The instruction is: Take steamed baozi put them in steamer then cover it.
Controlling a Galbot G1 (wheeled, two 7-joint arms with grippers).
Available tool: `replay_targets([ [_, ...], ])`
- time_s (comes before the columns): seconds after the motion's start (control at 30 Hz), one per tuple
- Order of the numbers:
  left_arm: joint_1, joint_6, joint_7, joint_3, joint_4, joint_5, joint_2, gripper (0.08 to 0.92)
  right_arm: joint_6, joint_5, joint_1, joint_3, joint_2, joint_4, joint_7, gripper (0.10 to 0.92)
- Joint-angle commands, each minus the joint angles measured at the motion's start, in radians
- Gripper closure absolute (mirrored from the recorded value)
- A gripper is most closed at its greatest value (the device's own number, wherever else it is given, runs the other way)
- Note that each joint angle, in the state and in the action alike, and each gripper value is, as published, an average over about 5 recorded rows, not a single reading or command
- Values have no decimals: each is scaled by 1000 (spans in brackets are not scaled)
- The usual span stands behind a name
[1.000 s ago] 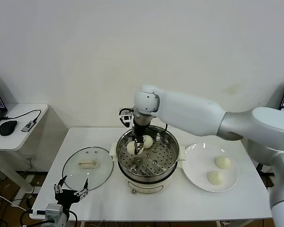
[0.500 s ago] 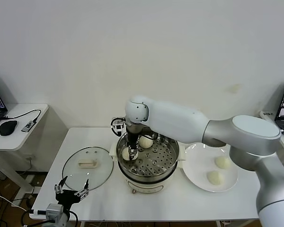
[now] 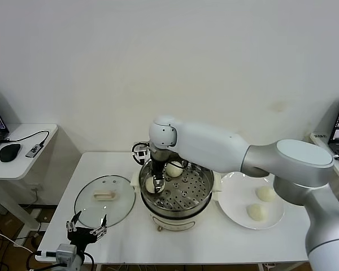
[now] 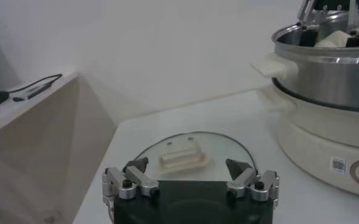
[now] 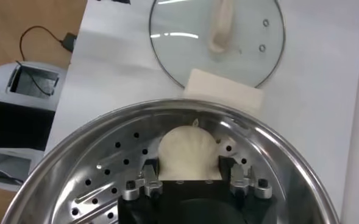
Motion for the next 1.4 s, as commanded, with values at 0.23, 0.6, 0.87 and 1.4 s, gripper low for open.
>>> replay_targets([
  [0.23, 5, 0, 2, 4, -10, 7, -6, 177, -6, 32, 78, 39, -161, 159, -12, 203],
  [0.6, 17, 0, 2, 6, -29, -7, 0, 177, 80, 14, 188, 119, -606, 419, -107, 203],
  [0.87, 32, -1, 4, 5, -37, -13, 9, 177, 218, -107, 95, 157, -933, 495, -165, 203],
  [1.4, 54, -2, 5, 8, -5, 9, 10, 177, 411, -410, -482, 493, -1006, 444, -166, 203],
])
